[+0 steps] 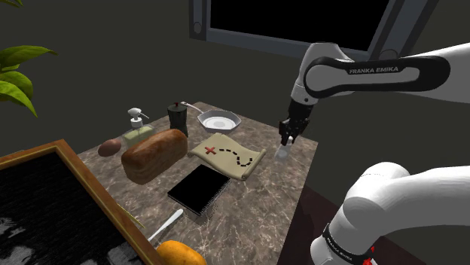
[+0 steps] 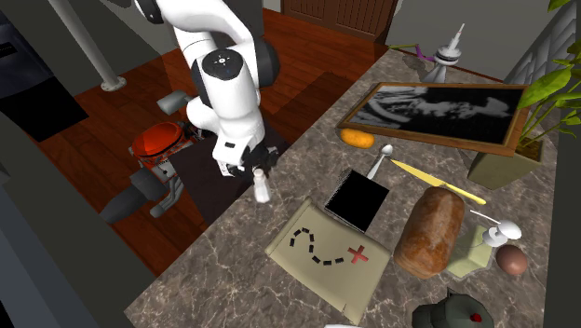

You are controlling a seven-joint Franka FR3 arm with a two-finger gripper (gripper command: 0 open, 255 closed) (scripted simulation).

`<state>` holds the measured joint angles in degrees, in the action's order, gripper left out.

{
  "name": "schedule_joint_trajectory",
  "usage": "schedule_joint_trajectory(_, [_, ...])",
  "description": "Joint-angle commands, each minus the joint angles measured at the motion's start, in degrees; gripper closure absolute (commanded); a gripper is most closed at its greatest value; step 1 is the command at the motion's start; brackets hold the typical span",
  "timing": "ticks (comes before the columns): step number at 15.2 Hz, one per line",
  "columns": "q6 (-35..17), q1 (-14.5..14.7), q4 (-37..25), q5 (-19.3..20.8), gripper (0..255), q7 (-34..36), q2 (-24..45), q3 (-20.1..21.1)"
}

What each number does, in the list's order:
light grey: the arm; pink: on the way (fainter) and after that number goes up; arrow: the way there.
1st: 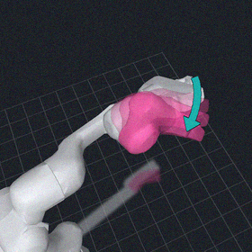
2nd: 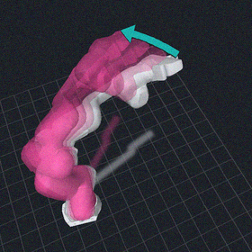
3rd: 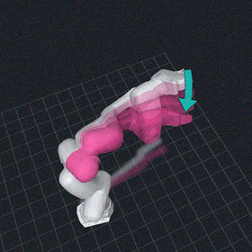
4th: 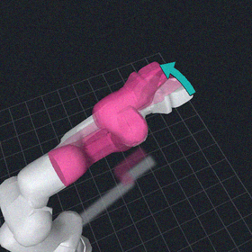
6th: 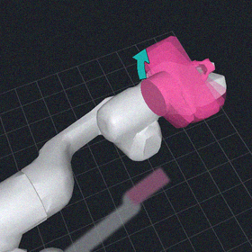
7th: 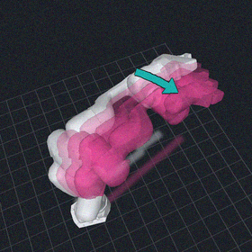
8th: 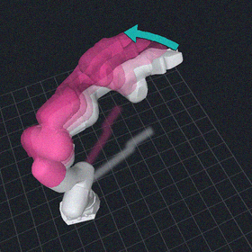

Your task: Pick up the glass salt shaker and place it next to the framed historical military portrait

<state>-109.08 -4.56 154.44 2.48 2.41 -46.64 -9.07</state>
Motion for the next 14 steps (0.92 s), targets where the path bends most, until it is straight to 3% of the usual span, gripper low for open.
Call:
schedule_joint_trajectory(1, [1.6,0.1,-1.5,-0.1,255,0.1,-0.1,0.1])
schedule_joint_trajectory(14, [11.5,0.5,-11.6,-0.8,255,0.5,0.0,0.9])
